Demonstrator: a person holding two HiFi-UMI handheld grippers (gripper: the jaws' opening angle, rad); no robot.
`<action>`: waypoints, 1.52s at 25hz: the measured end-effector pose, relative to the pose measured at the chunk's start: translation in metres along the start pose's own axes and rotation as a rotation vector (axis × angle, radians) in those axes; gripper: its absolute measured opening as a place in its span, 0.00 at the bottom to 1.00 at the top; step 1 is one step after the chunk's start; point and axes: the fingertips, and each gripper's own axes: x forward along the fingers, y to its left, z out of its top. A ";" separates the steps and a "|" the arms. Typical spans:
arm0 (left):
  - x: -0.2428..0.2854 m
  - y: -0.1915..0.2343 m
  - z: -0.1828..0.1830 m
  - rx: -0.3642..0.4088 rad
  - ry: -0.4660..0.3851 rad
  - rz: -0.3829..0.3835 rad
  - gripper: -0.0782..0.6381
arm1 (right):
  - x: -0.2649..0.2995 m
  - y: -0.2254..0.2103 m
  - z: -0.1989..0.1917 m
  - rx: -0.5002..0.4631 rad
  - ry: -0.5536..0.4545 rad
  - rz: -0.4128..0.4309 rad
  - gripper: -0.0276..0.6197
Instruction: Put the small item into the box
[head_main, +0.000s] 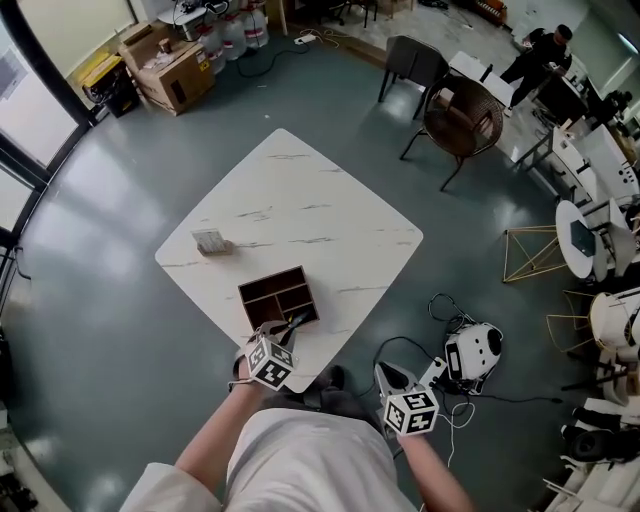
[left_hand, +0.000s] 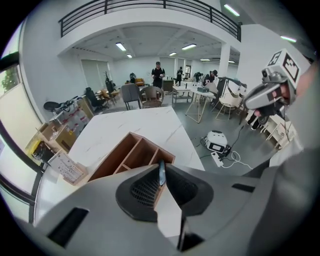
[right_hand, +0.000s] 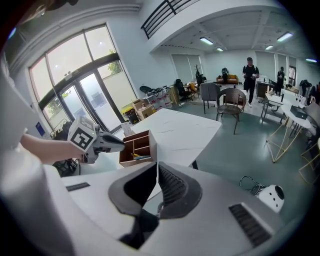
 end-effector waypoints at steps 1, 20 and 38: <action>-0.006 -0.001 0.003 -0.021 -0.013 0.009 0.18 | -0.001 0.000 0.002 -0.003 -0.003 0.014 0.09; -0.099 -0.089 -0.032 -0.508 -0.196 0.051 0.13 | -0.014 0.023 -0.002 -0.187 0.026 0.318 0.09; -0.176 -0.135 -0.084 -0.682 -0.367 0.041 0.13 | -0.026 0.084 -0.025 -0.294 0.037 0.378 0.09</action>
